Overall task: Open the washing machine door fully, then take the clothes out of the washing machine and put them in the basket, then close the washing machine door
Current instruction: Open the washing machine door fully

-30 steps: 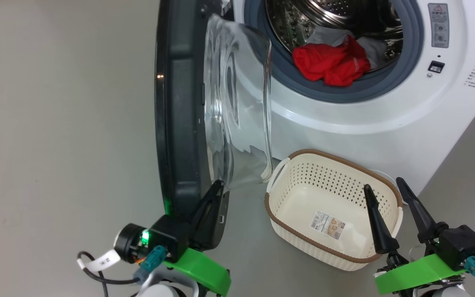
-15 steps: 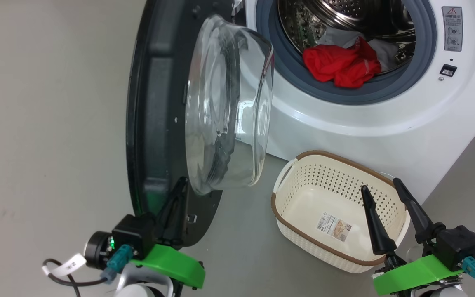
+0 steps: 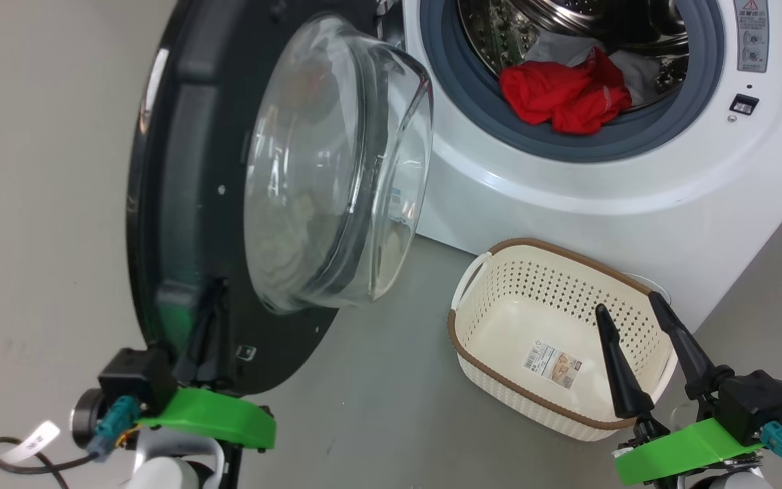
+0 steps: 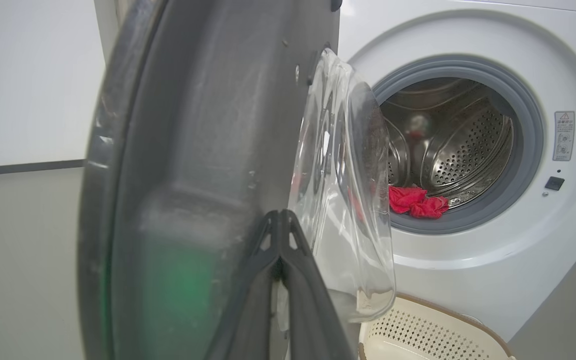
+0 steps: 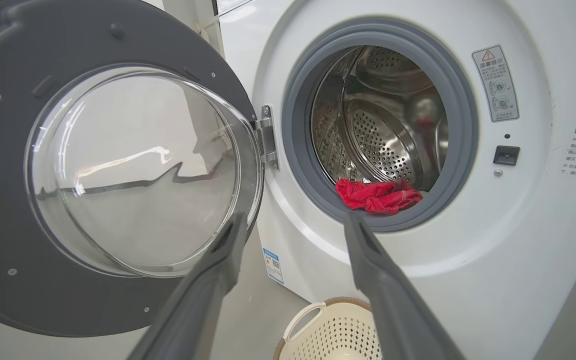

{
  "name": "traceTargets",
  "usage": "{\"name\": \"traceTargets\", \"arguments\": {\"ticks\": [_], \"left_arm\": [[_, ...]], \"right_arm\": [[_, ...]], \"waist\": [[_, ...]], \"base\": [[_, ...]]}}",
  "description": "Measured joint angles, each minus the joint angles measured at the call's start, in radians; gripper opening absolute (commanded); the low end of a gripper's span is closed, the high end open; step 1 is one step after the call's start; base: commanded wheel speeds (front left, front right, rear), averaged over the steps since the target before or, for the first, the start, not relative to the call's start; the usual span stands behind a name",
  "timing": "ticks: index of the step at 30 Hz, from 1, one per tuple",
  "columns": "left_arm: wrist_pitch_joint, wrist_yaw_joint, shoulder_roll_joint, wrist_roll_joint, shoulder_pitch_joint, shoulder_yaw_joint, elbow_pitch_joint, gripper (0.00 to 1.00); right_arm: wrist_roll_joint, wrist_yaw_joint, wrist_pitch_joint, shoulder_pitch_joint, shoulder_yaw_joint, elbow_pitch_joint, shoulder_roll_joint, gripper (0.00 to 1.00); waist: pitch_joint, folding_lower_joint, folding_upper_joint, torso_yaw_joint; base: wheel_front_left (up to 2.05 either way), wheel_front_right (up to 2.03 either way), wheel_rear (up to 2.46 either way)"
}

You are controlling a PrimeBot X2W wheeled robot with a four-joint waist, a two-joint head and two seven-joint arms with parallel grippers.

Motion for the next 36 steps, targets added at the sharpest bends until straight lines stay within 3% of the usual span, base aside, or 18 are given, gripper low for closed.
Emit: {"name": "traceTargets", "arguments": {"ticks": [16, 26, 36], "left_arm": [[-0.046, 0.024, 0.032, -0.058, -0.039, 0.129, 0.095, 0.00], [-0.054, -0.014, 0.039, -0.119, -0.085, 0.231, 0.176, 0.00], [-0.054, -0.047, 0.041, -0.044, -0.120, 0.312, 0.228, 0.00]], "right_arm": [[-0.015, 0.000, 0.035, -0.001, -0.004, -0.026, 0.000, 1.00], [-0.024, 0.000, 0.060, -0.001, -0.004, -0.051, 0.000, 1.00], [-0.051, 0.000, 0.079, -0.001, -0.004, -0.075, -0.001, 1.00]], "waist": [[0.032, 0.0000, 0.0000, -0.021], [0.044, 0.0000, -0.0001, -0.034], [0.056, 0.0000, 0.0000, -0.048]], "base": [[0.00, 0.00, 0.00], [0.00, 0.00, 0.00], [0.00, 0.00, 0.00]]}}
